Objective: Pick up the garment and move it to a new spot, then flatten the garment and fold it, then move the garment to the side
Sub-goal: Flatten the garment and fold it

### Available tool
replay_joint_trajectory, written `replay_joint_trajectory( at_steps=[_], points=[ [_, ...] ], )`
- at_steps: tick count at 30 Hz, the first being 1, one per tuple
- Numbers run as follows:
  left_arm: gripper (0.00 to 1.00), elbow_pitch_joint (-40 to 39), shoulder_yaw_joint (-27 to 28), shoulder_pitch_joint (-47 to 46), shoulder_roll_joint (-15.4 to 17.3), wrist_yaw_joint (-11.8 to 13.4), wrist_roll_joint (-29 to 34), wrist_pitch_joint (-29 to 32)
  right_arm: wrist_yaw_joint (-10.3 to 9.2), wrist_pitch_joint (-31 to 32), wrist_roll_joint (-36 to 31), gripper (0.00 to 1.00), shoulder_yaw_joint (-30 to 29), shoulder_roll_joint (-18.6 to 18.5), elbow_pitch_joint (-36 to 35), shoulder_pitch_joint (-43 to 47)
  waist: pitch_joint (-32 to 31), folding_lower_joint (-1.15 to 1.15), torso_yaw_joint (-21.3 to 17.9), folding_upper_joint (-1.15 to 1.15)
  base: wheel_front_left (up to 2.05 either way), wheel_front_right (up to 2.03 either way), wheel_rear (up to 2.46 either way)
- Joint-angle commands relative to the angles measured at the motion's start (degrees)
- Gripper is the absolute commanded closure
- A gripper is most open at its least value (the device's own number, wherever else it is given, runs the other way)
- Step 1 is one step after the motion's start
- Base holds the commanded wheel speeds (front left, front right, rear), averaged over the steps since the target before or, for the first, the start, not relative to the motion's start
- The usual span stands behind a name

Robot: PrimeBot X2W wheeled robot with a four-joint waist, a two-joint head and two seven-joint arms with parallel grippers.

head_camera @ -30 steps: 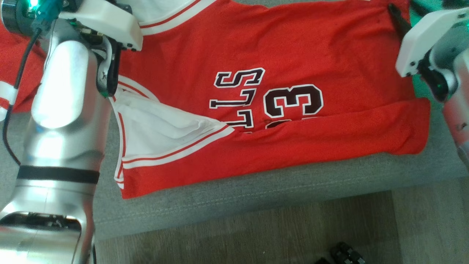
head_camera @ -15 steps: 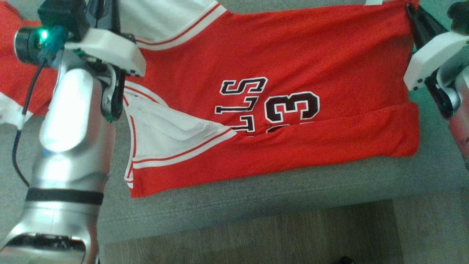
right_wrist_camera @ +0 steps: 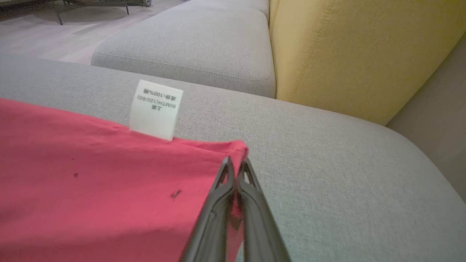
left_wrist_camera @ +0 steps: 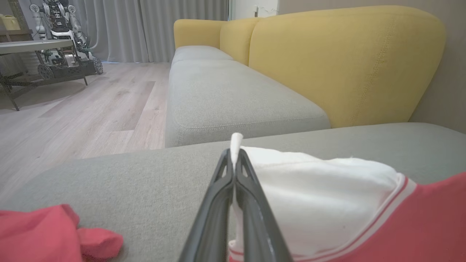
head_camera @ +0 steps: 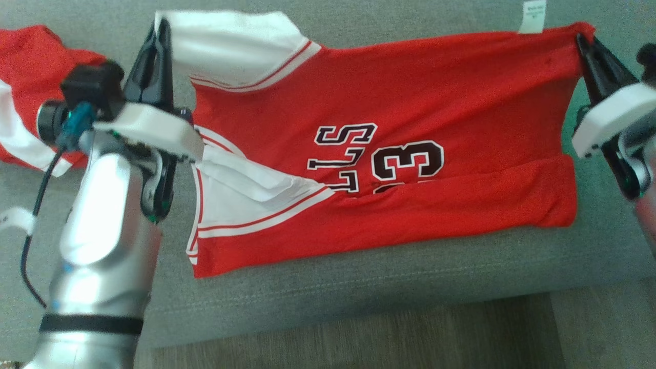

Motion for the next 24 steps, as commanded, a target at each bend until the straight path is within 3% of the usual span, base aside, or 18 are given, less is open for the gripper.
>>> replay_joint_trajectory(
  at_steps=[1,17,24],
  points=[
    [1.00,-2.79,1.64,0.25,2.72,-0.33,-0.53,0.15,-0.02,-0.52,-0.56,1.00,-0.67,-1.64,-2.31,2.44,-0.52,0.00,0.15,0.00,0.00,0.00,0.00],
    [1.00,-15.92,0.59,13.35,7.91,-1.47,-1.38,5.13,-0.02,-0.53,0.23,1.00,-0.98,-6.02,-14.22,13.96,-3.00,0.00,0.69,0.00,0.00,0.00,0.00],
    [1.00,-22.53,-0.91,20.15,11.25,-3.67,-2.75,9.16,-0.02,-0.53,-0.26,1.00,0.22,-9.46,-17.40,17.00,-3.60,0.00,0.91,0.00,0.00,0.00,0.00]
  ],
)
